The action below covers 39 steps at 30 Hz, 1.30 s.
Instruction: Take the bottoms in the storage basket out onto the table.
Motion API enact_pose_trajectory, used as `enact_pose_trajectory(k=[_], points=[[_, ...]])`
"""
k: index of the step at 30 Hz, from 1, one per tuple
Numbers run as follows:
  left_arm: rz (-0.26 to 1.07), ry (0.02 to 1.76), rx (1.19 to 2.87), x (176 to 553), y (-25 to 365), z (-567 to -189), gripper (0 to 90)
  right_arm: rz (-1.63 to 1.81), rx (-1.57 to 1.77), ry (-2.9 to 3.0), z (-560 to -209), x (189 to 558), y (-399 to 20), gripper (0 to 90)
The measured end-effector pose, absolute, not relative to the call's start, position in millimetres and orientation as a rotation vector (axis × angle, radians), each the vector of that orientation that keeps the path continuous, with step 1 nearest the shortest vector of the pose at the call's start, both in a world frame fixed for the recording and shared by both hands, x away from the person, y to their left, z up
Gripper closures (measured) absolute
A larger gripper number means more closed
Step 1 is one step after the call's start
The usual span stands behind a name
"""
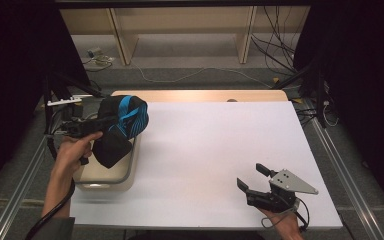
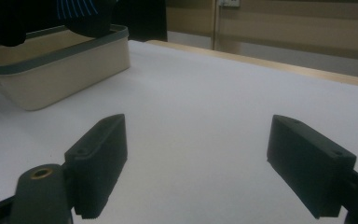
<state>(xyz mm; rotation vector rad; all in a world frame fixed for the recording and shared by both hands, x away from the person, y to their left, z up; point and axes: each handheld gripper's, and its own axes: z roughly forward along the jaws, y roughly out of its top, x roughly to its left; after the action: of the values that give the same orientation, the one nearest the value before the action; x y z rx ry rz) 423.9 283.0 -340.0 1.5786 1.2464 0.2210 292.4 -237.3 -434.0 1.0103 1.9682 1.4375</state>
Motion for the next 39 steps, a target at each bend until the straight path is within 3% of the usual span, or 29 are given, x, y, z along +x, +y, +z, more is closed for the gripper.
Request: enact_pose_trajectory(k=[39], points=[[0.086, 1.101, 1.588, 417, 221, -335, 75.7, 1.438, 1.01, 1.969, -434, 292, -237, 20.9]])
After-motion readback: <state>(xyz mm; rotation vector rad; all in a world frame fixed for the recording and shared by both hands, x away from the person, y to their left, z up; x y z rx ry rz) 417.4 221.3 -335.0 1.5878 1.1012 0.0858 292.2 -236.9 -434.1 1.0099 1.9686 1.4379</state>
